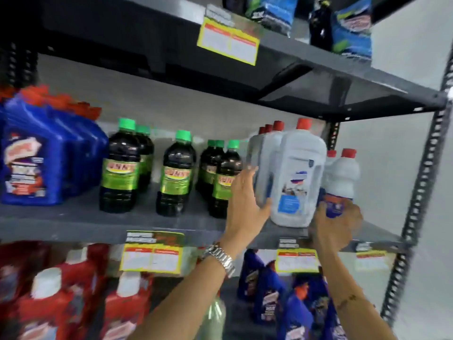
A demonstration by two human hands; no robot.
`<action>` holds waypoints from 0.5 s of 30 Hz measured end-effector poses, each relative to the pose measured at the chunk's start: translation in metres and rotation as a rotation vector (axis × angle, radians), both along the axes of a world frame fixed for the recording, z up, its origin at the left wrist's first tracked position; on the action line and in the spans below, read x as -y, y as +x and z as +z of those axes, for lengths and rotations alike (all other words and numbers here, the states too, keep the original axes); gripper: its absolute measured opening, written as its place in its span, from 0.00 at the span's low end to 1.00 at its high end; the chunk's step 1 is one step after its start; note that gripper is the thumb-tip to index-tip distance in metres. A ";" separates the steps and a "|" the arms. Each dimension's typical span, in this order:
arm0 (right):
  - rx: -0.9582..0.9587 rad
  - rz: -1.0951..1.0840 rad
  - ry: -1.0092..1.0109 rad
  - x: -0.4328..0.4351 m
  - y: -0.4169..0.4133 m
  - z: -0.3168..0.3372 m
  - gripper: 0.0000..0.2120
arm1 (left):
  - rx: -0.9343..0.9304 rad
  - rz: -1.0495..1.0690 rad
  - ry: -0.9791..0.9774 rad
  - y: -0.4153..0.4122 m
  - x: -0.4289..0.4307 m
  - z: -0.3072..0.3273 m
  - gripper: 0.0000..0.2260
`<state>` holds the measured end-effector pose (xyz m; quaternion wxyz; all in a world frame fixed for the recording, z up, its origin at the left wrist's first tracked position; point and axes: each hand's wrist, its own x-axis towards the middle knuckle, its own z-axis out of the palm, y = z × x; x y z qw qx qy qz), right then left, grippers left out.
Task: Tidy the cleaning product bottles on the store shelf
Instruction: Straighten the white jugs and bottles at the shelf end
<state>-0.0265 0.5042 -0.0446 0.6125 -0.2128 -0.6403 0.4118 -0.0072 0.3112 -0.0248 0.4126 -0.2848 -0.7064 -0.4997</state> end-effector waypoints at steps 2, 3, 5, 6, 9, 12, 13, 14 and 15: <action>0.167 0.033 -0.005 -0.034 -0.003 0.000 0.28 | 0.133 -0.026 -0.024 -0.009 -0.032 -0.005 0.39; 0.245 0.069 0.006 -0.048 -0.005 0.000 0.30 | 0.206 -0.045 -0.035 -0.014 -0.044 -0.006 0.42; 0.364 0.137 0.034 -0.073 -0.010 0.001 0.35 | 0.336 -0.096 -0.044 -0.025 -0.063 -0.006 0.47; 0.398 0.176 0.045 -0.080 -0.013 0.002 0.36 | 0.392 -0.123 -0.039 -0.030 -0.068 -0.006 0.48; 0.458 0.267 0.058 -0.094 -0.018 0.003 0.36 | 0.437 -0.178 -0.029 -0.042 -0.076 -0.009 0.44; 0.454 0.256 0.100 -0.098 -0.018 -0.002 0.36 | 0.360 -0.155 -0.016 -0.046 -0.079 -0.015 0.37; 0.447 0.243 0.115 -0.099 -0.018 -0.004 0.36 | 0.352 -0.153 -0.006 -0.047 -0.079 -0.015 0.36; 0.447 0.226 0.130 -0.099 -0.018 -0.006 0.35 | 0.352 -0.154 0.000 -0.047 -0.079 -0.016 0.35; 0.453 0.209 0.148 -0.099 -0.018 -0.008 0.35 | 0.356 -0.153 0.004 -0.048 -0.079 -0.016 0.35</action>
